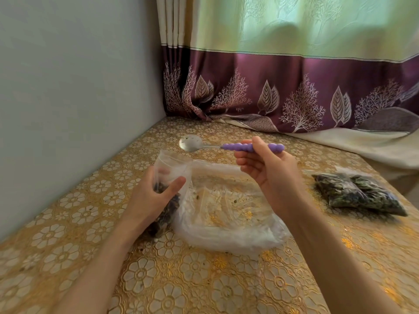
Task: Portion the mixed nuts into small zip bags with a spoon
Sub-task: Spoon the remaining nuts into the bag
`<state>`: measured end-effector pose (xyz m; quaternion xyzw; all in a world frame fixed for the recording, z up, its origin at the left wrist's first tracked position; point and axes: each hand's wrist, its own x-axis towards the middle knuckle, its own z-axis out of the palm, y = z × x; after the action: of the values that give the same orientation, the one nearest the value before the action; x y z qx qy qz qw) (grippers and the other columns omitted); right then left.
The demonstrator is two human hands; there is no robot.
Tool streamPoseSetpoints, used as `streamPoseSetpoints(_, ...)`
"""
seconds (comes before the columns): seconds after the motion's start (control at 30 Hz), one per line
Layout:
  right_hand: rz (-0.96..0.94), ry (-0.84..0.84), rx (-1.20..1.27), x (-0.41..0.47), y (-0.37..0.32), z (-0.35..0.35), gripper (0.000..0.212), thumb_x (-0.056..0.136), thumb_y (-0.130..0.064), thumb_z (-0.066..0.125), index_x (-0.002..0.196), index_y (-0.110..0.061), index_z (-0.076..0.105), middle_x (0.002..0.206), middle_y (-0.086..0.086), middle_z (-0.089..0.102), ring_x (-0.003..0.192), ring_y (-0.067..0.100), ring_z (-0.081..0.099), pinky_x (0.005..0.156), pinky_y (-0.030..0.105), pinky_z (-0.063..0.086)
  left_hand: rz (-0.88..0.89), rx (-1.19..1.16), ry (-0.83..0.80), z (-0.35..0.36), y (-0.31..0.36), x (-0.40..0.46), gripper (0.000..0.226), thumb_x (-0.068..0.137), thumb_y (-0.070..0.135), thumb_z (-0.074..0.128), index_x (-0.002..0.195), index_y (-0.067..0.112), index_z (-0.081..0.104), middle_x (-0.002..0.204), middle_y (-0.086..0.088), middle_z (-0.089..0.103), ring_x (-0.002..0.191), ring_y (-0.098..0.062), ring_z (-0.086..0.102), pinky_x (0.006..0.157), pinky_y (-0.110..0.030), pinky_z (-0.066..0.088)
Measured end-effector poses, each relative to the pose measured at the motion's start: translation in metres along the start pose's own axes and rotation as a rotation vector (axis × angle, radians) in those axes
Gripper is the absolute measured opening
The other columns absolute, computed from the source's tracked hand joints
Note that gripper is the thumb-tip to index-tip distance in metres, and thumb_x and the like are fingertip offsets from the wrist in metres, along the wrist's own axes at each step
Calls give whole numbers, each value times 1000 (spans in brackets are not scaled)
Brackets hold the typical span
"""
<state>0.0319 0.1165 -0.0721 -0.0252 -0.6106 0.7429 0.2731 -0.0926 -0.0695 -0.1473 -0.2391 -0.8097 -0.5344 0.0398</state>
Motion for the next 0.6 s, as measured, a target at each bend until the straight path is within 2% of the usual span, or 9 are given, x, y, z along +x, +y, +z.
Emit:
streamPoseSetpoints(0.07, -34, -59, -53, -4, -1, 7, 28, 96, -14, 50, 80, -11, 73, 91, 15, 74, 70, 16, 63, 62, 21, 54, -1, -4, -2, 1, 1, 0, 69, 60, 77, 58, 106, 27, 50, 97, 8, 61, 86, -1, 54, 64, -16, 35)
streamPoseSetpoints(0.13, -31, -106, -102, -6, -1, 10, 19, 94, -8, 51, 91, -5, 70, 91, 16, 73, 71, 18, 63, 63, 22, 53, -4, -12, 4, 2, 1, -1, 65, 60, 72, 57, 108, 28, 50, 96, 13, 59, 84, 5, 53, 63, -13, 33)
streamPoseSetpoints(0.2, -26, -135, -143, -6, 0, 9, 17, 94, -5, 51, 99, -2, 67, 93, 19, 71, 72, 19, 63, 64, 23, 52, -4, -20, 9, 2, 1, 0, 61, 60, 68, 57, 106, 28, 50, 94, 13, 60, 83, 6, 54, 62, -12, 34)
streamPoseSetpoints(0.33, -39, -144, -98, -4, -1, 5, 19, 93, -2, 49, 96, -3, 68, 88, 17, 70, 70, 17, 61, 62, 23, 51, 2, -9, -3, 1, 0, 0, 63, 62, 74, 57, 106, 30, 49, 98, 8, 62, 86, 1, 55, 63, -15, 35)
streamPoseSetpoints(0.4, -56, -91, -30, -2, 0, 5, 18, 93, -4, 50, 93, -3, 68, 83, 13, 71, 68, 16, 60, 61, 24, 50, -3, -8, -6, 1, -1, 0, 66, 63, 79, 56, 107, 30, 48, 100, 7, 62, 88, 0, 55, 64, -15, 35)
streamPoseSetpoints(0.47, -89, 34, 17, 0, 4, 3, 21, 94, -9, 50, 85, -3, 68, 82, 15, 71, 65, 16, 58, 58, 23, 48, -5, -14, -14, 0, -1, -1, 65, 64, 78, 56, 108, 30, 48, 103, 8, 62, 90, 3, 53, 66, -14, 34)
streamPoseSetpoints(0.53, -124, 154, -37, 2, 8, 0, 28, 97, -14, 48, 79, -3, 66, 84, 18, 72, 62, 15, 57, 54, 21, 47, -2, -21, -18, 0, -1, -1, 66, 62, 74, 54, 110, 28, 49, 105, 8, 62, 92, 5, 53, 66, -13, 33)
streamPoseSetpoints(0.6, -135, 208, -158, 3, 15, -4, 31, 98, -14, 46, 75, -5, 66, 80, 13, 73, 58, 14, 56, 50, 19, 46, 1, -27, -15, 0, -1, 0, 67, 63, 71, 54, 112, 25, 51, 107, 7, 63, 95, 3, 54, 67, -14, 34)
